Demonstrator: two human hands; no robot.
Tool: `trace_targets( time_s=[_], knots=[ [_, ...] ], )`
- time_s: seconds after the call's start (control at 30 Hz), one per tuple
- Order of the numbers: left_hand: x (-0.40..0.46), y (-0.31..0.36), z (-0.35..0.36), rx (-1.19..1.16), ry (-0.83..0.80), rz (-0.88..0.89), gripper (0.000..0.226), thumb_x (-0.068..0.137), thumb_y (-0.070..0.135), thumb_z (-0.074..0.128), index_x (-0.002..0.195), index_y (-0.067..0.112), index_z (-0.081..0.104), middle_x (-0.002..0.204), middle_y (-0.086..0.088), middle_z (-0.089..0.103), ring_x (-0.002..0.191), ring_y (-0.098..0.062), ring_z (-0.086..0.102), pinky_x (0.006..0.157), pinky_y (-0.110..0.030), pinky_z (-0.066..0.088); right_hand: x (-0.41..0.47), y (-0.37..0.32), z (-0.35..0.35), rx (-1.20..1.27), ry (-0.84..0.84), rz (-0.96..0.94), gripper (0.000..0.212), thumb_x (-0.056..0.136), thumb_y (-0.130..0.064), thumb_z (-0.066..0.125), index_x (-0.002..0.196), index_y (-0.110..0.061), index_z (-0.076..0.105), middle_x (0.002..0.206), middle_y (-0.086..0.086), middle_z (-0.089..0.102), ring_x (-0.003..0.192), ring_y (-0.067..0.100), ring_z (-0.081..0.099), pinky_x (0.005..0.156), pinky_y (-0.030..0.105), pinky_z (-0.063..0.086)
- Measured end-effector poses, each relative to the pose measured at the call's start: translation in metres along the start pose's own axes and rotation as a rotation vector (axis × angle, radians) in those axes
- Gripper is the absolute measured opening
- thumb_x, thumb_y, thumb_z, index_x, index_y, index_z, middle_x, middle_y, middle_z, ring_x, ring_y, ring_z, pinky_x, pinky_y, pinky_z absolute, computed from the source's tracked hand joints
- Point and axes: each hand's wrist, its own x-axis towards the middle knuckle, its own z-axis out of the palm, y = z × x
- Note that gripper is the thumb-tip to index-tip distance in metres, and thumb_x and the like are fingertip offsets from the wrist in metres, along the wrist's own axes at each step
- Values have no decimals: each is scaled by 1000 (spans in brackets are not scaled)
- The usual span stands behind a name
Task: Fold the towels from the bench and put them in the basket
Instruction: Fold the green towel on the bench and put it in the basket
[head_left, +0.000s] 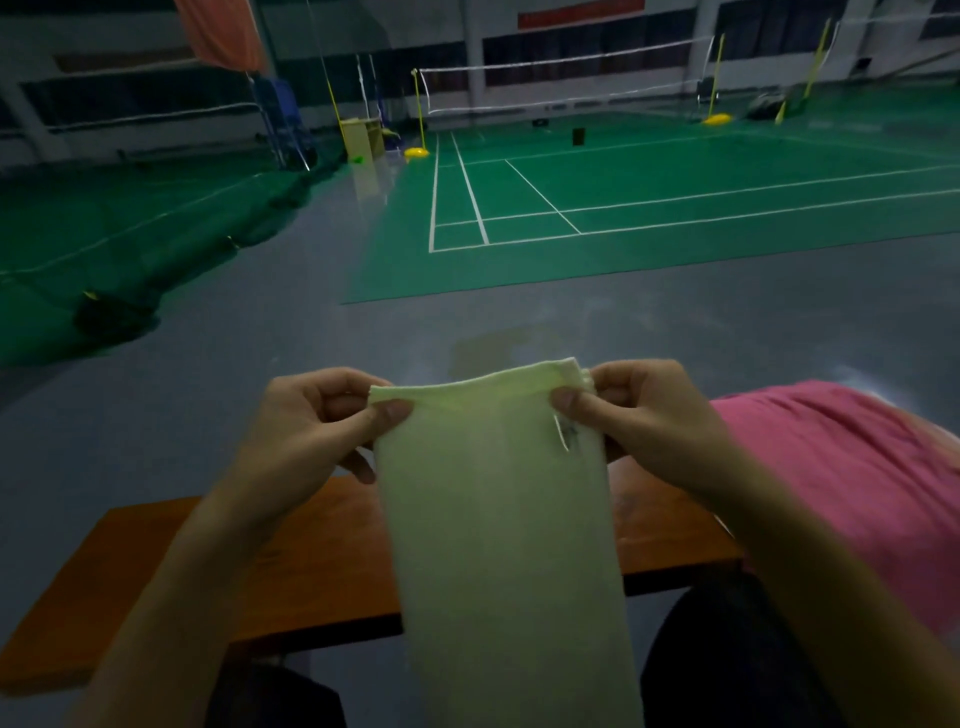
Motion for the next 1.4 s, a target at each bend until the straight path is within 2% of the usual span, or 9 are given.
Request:
trace_targets(
  time_s=[0.2,0.3,0.4,0.67,0.77,0.87,1.03,1.23,1.4],
  knots=[
    [37,-92,29,50,116,-159,12,93,16,77,98,5,75,85,-8,79,76,-34,75,46,-34,56,49,95,26,-67,75,153,24,94,-23,79,87,0,76,77,13,77,69,27,77,57,44,64],
    [61,-152,45,32,215,-247,11,95,12,76,98,2,73,85,-11,78,77,-41,72,50,-39,60,86,153,46,-220,107,167,32,83,-50,79,83,-17,78,78,1,78,73,22,77,61,53,64],
    [83,-202,59,-51,329,-314,11,96,7,75,101,-2,71,93,-17,77,87,-38,76,55,-36,63,118,203,65,-426,155,200,33,79,-63,71,82,-31,74,81,-13,76,78,8,73,68,44,62],
    [129,-288,71,113,314,-321,8,91,33,69,93,25,68,89,-1,75,85,-25,75,73,-52,65,152,259,92,-445,228,262,18,89,-34,78,77,-27,66,85,-1,78,72,19,73,67,42,61],
    [138,-283,84,225,314,-273,5,101,16,64,105,18,65,97,3,71,88,-17,71,80,-46,64,158,267,93,-453,254,264,12,91,-29,77,84,-22,70,86,1,77,78,20,73,67,35,57],
    [133,-274,91,234,261,-225,31,101,15,65,131,17,56,124,9,60,107,-14,66,93,-33,56,159,263,89,-317,230,272,28,97,-21,74,123,-12,71,108,6,77,86,20,75,70,36,62],
    [101,-248,81,338,143,-99,28,100,11,66,126,20,64,124,8,67,100,-1,67,78,-7,51,137,244,71,-311,181,225,42,99,-14,70,140,-16,62,130,-1,70,105,16,71,90,44,63],
    [27,-215,76,380,-37,-78,16,97,15,72,112,22,72,107,16,73,89,0,71,76,-24,61,60,213,68,-271,-91,238,30,99,-18,71,129,-17,67,115,-7,72,99,9,73,78,32,66],
    [-30,-214,102,603,-200,-109,41,102,44,60,140,31,55,125,12,71,107,-5,69,89,-31,60,4,212,93,-417,-297,182,42,101,-30,67,142,-25,56,134,-11,64,119,0,62,105,29,53]
  ],
)
